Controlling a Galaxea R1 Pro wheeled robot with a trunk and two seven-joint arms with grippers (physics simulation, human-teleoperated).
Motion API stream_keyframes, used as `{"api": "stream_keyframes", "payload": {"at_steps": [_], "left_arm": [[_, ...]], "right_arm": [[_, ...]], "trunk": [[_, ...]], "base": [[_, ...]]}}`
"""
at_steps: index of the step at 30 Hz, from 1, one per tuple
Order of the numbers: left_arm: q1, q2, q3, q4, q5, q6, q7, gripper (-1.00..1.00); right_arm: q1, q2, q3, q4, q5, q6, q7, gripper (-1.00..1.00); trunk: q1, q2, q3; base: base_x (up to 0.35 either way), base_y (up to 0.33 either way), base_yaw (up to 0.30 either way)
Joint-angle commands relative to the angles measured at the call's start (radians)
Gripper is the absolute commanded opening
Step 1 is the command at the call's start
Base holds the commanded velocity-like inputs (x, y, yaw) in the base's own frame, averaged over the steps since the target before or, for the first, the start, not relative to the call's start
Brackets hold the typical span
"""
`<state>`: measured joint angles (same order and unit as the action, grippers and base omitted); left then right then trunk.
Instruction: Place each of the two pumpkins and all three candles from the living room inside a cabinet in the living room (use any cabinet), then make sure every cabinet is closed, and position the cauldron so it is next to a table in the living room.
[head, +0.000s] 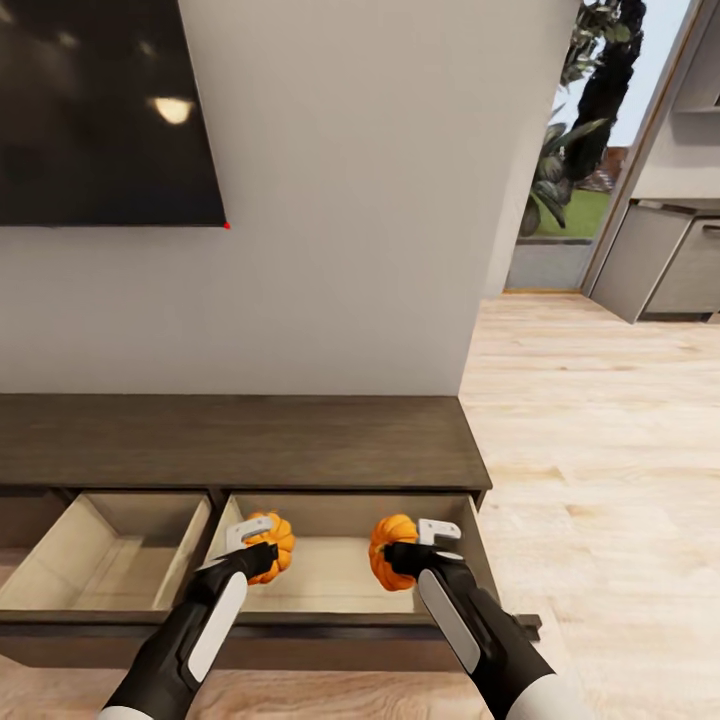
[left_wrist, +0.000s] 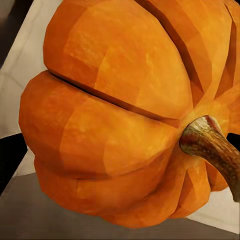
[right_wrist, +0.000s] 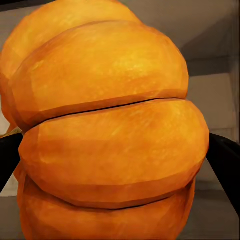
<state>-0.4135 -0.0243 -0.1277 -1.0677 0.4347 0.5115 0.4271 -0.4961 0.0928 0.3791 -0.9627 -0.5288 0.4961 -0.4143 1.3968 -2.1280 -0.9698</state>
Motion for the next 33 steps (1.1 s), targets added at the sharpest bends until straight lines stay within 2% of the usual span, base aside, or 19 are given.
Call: {"api": "stream_keyframes", "payload": {"at_steps": [1,5,14,33], "left_arm": [[-0.001,-0.003,-0.003,-0.001,0.005,-0.004,0.021,-1.00],[-0.001,-0.022,-0.003,-0.001,-0.016,-0.016,0.043,-1.00],[-0.001,-0.026,-0.001,-0.003,-0.015,-0.018,0.047,-1.00],[-0.001,-0.026,-0.005,-0.005,-0.013,-0.016,0.044,-1.00]], "right_arm": [[-0.001,0.000,0.003,-0.001,-0.013,-0.001,-0.026,-1.00],[-0.001,0.000,0.003,-0.001,-0.014,-0.005,-0.071,-1.00],[-0.001,-0.001,0.003,-0.002,-0.016,-0.007,-0.065,-1.00],[-0.001,0.001,0.004,-0.002,-0.016,-0.004,-0.064,-1.00]], "trunk": [[0.004,-0.008,-0.004],[0.019,-0.036,-0.017],[0.054,-0.099,-0.045],[0.054,-0.099,-0.045]], "base": [[0.000,0.000,0.000],[0.000,0.000,0.000],[0.000,0.000,0.000],[0.040,0.007,0.000]]}}
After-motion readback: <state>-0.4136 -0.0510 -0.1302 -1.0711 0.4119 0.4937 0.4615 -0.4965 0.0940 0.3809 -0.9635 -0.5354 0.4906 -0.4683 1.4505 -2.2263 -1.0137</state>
